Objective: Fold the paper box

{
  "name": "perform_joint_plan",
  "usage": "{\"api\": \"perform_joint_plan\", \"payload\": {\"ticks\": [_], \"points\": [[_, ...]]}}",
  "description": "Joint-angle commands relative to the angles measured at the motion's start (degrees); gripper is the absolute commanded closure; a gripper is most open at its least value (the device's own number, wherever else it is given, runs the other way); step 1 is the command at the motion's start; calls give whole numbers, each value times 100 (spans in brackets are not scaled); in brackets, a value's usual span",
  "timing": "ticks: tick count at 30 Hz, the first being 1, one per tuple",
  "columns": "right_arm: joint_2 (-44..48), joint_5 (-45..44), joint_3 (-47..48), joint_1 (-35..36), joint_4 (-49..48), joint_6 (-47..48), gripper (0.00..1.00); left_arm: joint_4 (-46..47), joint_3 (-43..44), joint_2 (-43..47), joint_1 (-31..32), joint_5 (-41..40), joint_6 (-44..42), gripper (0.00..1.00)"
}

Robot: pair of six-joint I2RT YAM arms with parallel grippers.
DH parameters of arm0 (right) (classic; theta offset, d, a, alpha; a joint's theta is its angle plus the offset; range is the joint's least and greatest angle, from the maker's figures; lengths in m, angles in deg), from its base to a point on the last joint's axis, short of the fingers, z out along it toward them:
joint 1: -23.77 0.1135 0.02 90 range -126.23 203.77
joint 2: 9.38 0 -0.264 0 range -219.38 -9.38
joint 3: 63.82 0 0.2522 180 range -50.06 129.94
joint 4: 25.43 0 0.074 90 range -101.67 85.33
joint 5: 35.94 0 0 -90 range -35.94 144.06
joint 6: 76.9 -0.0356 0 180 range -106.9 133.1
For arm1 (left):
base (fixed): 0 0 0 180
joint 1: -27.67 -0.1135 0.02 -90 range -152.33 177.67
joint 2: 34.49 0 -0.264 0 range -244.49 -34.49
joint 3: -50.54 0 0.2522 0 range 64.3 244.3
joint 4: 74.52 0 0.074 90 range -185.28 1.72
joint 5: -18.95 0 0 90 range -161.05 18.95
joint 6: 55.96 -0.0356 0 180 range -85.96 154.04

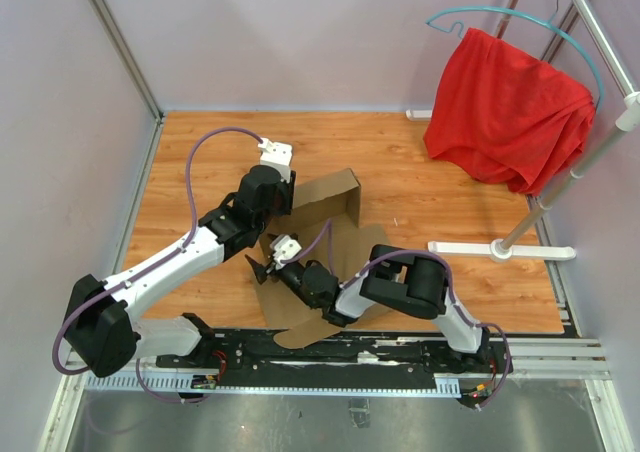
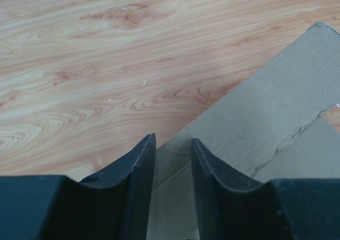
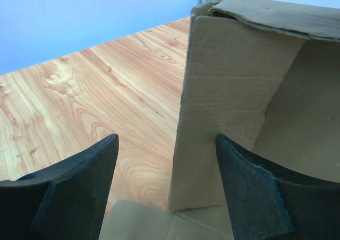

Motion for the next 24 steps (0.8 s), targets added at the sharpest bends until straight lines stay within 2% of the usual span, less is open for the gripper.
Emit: {"api": "perform_joint_plan", "payload": {"ticks": [1, 7, 12, 18, 21, 23, 24], "points": [[-311, -176, 444, 21, -203, 454, 24, -397, 37, -48, -40, 172, -42, 62], [-506, -50, 623, -224, -200, 303, 27, -432, 42, -86, -39, 204, -99, 65], [-519, 450, 535, -488, -255, 56, 39, -433, 59, -128, -40, 244, -100, 66], [-525, 1565, 413, -872, -352, -699, 55, -434, 59, -161, -40, 246, -125, 67], [-519, 1758, 390, -892, -361, -666, 60, -433, 55, -187, -40, 244, -135, 68], [-518, 1910, 375, -896, -366, -624, 71, -435, 59, -200, -40, 255, -143, 68], [-511, 1924, 373, -891, -368, -627, 83, -429, 59, -201, -40, 255, -144, 68]]}}
